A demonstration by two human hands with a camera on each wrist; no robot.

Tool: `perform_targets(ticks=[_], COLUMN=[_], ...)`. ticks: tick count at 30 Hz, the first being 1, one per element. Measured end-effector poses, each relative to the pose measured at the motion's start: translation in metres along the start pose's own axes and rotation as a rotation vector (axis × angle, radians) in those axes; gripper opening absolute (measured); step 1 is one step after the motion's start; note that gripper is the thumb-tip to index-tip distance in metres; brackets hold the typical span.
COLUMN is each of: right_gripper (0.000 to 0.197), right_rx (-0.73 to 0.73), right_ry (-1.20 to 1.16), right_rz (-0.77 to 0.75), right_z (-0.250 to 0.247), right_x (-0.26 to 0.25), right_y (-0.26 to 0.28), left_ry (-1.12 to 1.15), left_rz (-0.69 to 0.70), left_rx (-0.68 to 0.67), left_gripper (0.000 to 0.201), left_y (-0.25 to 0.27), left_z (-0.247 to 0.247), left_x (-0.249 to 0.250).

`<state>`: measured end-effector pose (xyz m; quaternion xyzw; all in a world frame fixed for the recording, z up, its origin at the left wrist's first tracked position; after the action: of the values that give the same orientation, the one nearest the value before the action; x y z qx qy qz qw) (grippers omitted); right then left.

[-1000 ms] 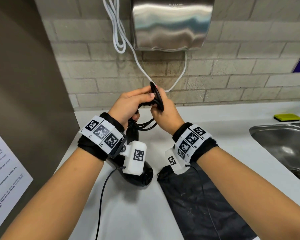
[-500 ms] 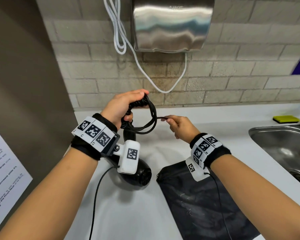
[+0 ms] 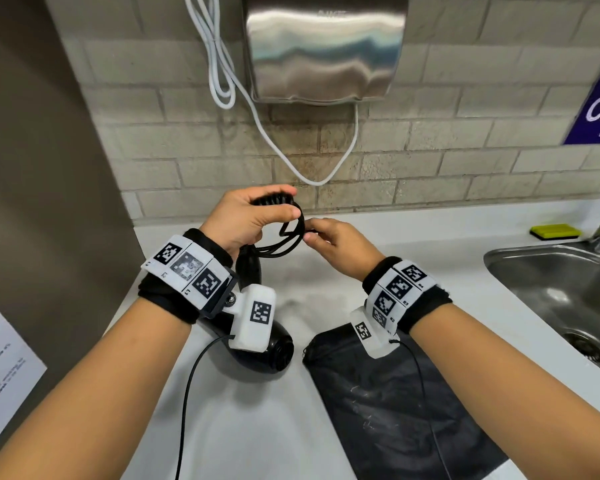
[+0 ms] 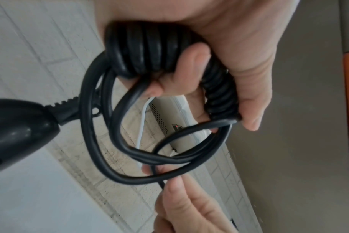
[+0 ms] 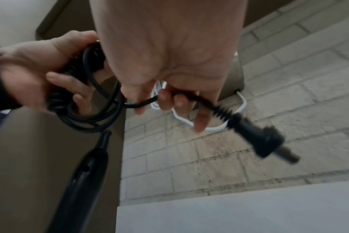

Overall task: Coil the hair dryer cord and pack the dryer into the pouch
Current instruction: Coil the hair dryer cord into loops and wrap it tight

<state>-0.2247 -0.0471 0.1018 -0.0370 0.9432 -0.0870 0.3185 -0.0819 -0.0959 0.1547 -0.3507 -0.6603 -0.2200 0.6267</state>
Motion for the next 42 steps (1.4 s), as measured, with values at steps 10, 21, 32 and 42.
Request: perform_targets(ticks=[10, 21, 32, 42], right_gripper=[0.032, 0.013, 0.016, 0.016], right_rx=[-0.082, 0.155, 0.409, 0.34], right_ry=[0.015, 0.148, -0.072, -0.183], right_rz=[-0.085, -0.001, -0.126, -0.283], right_z=[0.005, -0.034, -0.044, -0.046], right_x=[-0.012, -0.017, -0.035, -0.048], right_y=[-0.011, -0.012, -0.006, 0.004], left_ry=[-0.046, 0.013, -0.129, -0.083], left_rz=[0.018, 0.019, -0.085, 0.014], left_rx=[-0.031, 0.025, 0.027, 0.1], left_gripper=[0.024, 0.007, 0.024, 0.018], left_y=[0.005, 0.01, 0.0, -0.001], left_z=[0.003, 0.006, 0.005, 0.002], left_x=[0.001, 0.004, -0.006, 0.003])
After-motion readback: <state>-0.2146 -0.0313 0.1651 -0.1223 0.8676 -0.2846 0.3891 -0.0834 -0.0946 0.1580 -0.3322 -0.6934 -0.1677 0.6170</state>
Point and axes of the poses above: each hand's wrist, its own y-axis away from the middle knuckle, its own z-axis out of the palm, x = y × z, the point moved 5 cm from there along -y, towards the middle knuckle, and after that the axes turned 13 degrees about -x, right-handed, at the moved point
